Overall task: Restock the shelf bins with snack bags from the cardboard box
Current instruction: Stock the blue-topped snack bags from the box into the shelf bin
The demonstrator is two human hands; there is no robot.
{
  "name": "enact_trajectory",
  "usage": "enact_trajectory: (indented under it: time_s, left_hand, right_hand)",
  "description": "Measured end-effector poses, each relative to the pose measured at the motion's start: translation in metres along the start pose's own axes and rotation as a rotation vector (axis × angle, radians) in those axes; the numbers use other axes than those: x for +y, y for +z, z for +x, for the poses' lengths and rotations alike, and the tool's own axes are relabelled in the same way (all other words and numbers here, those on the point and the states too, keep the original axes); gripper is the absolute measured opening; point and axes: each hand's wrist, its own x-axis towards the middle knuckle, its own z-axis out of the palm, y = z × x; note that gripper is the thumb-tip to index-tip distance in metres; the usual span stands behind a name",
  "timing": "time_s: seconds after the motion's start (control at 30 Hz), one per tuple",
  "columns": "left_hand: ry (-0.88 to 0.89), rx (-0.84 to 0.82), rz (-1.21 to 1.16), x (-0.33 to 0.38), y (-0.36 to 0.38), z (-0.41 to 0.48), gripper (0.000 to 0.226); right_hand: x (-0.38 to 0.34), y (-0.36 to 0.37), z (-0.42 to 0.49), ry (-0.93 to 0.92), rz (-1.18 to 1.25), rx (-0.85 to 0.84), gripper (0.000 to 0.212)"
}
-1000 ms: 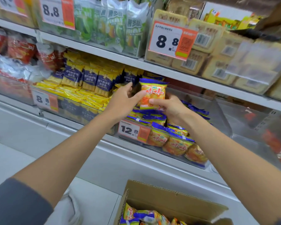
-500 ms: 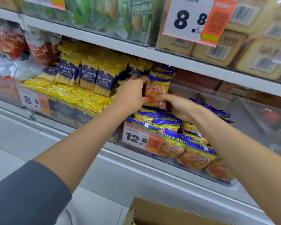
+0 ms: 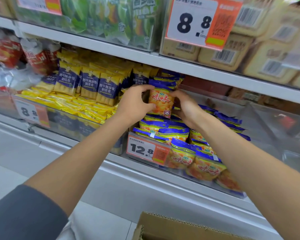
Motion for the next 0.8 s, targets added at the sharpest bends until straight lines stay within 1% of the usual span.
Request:
enact_trajectory:
  time_s: [0.03, 0.13, 0.2, 0.23, 0.3, 0.37, 0.4, 0.47, 0.53, 0.7, 0.8]
  left_hand:
    - [0.003, 0.004, 0.016, 0.000, 0.001, 0.000, 0.063]
    - [0.009, 0.034, 0.077, 0.001, 0.002, -0.002, 0.064]
    - [0.019, 0.048, 0.120, 0.001, 0.002, -0.002, 0.062]
    - [0.022, 0.051, 0.137, 0.002, 0.002, -0.001, 0.060]
    - [0.023, 0.052, 0.168, 0.002, 0.003, -0.001, 0.059]
    - [0.017, 0.053, 0.200, 0.001, 0.003, 0.000, 0.061]
    - [0.011, 0.056, 0.204, 0.001, 0.004, 0.000, 0.062]
    - [0.004, 0.063, 0.204, -0.001, 0.004, 0.002, 0.063]
    - [0.007, 0.050, 0.193, -0.002, 0.004, 0.003, 0.065]
    - [0.012, 0.038, 0.157, -0.002, 0.003, 0.001, 0.066]
    - [0.029, 0.087, 0.252, 0.004, -0.001, -0.006, 0.061]
  right_hand:
    - [0.000, 0.001, 0.001, -0.015, -0.017, 0.046, 0.026]
    - [0.005, 0.000, 0.004, -0.139, -0.044, 0.110, 0.039]
    - [0.006, -0.002, 0.003, -0.210, -0.053, 0.126, 0.043]
    - [0.007, -0.002, 0.002, -0.212, -0.074, 0.118, 0.041]
    - [0.007, -0.002, 0.002, -0.148, -0.073, 0.075, 0.035]
    - [0.007, -0.001, -0.001, -0.088, -0.051, 0.044, 0.040]
    - [0.008, -0.001, -0.002, -0.100, -0.075, 0.040, 0.049]
    - [0.011, -0.004, -0.007, -0.169, -0.224, 0.025, 0.067]
    - [0.013, -0.005, -0.012, -0.224, -0.362, 0.027, 0.069]
    - [0.010, -0.006, -0.021, -0.240, -0.377, 0.053, 0.071]
    - [0.008, -0.009, -0.033, -0.261, -0.393, 0.088, 0.069]
